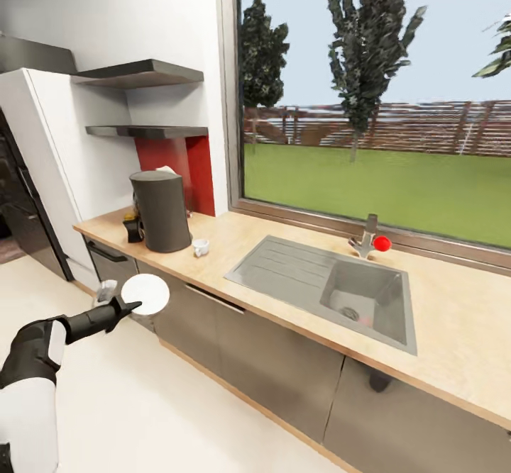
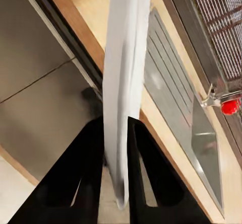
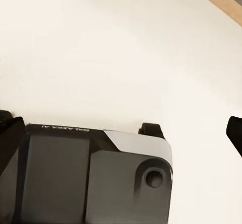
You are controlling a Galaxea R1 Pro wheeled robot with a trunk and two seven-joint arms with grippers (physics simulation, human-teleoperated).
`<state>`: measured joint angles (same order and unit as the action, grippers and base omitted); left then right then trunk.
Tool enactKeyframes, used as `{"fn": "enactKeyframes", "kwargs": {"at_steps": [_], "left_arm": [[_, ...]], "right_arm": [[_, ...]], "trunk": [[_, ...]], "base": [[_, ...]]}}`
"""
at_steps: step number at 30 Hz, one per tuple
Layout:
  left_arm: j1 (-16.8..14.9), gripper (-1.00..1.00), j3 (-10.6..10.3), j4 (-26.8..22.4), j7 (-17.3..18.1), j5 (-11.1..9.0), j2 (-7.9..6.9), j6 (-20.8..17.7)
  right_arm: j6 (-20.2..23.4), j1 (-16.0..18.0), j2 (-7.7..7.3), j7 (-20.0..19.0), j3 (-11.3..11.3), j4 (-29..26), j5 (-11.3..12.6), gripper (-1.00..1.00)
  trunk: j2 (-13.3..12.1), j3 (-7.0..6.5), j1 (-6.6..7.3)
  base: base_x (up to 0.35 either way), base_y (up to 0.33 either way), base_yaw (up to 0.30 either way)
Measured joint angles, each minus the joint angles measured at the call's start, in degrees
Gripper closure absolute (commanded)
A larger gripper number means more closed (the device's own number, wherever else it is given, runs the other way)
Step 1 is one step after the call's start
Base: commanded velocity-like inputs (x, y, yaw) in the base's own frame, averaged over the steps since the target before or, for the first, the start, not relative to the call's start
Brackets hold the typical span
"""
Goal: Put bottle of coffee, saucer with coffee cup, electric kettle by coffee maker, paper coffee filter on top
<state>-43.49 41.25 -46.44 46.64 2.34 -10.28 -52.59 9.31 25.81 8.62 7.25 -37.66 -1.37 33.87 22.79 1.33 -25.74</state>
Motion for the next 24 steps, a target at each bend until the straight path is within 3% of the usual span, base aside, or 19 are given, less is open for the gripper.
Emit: {"fn": "enactKeyframes", "kwargs": {"at_steps": [3, 5, 6, 7, 8, 9, 11, 24], "left_arm": [[-2.54, 1.00, -0.16, 0.18, -6.79, -0.15, 1.51, 0.12], [-5.73, 1.00, -0.27, 0.18, -15.18, -1.20, 3.38, 0.01], [-6.13, 1.00, -0.29, 0.18, -16.16, -1.01, 3.55, 0.02], [-6.32, 1.00, -0.29, 0.14, -16.68, -1.08, 3.64, -0.05], [-6.35, 1.00, -0.25, 0.02, -17.31, -3.47, 3.61, -0.21], [-6.33, 1.00, -0.26, 0.01, -17.36, -3.82, 3.59, -0.19], [-6.08, 1.00, -0.46, -0.04, -17.35, -6.69, 3.33, -0.26], [-5.93, 1.00, -0.34, 0.12, -17.29, -7.08, 3.08, -0.15]], "right_arm": [[0.00, -0.06, 0.00, 0.00, 0.00, 0.00, 0.00, -1.00], [0.00, -0.17, 0.00, -0.09, 0.00, 0.00, -0.15, -1.00], [0.00, -0.27, 0.00, -0.12, -0.02, 0.00, -0.23, -1.00], [-0.01, -0.33, 0.00, -0.14, -0.01, 0.00, -0.27, -1.00], [-0.07, -0.43, 0.00, -0.17, 0.00, 0.00, -0.34, -1.00], [-0.08, -0.44, 0.00, -0.17, 0.00, 0.00, -0.34, -1.00], [-0.07, -0.50, -0.03, -0.16, 0.00, -0.03, -0.22, -1.00], [0.02, -0.54, -0.01, -0.10, 0.00, -0.09, -0.08, -1.00]], "trunk": [[-0.01, 0.00, 0.00], [-0.01, 0.00, 0.00], [0.00, 0.01, 0.00], [0.00, 0.01, 0.00], [0.00, 0.01, 0.00], [0.00, 0.01, 0.00], [0.03, 0.01, 0.04], [0.01, -0.06, 0.03]], "base": [[0.000, 0.000, 0.112], [0.000, 0.000, 0.015], [0.000, 0.000, 0.008], [0.010, 0.000, 0.001], [0.029, 0.000, 0.001], [0.179, 0.000, 0.000], [0.284, 0.132, 0.000], [0.281, 0.225, -0.032]]}}
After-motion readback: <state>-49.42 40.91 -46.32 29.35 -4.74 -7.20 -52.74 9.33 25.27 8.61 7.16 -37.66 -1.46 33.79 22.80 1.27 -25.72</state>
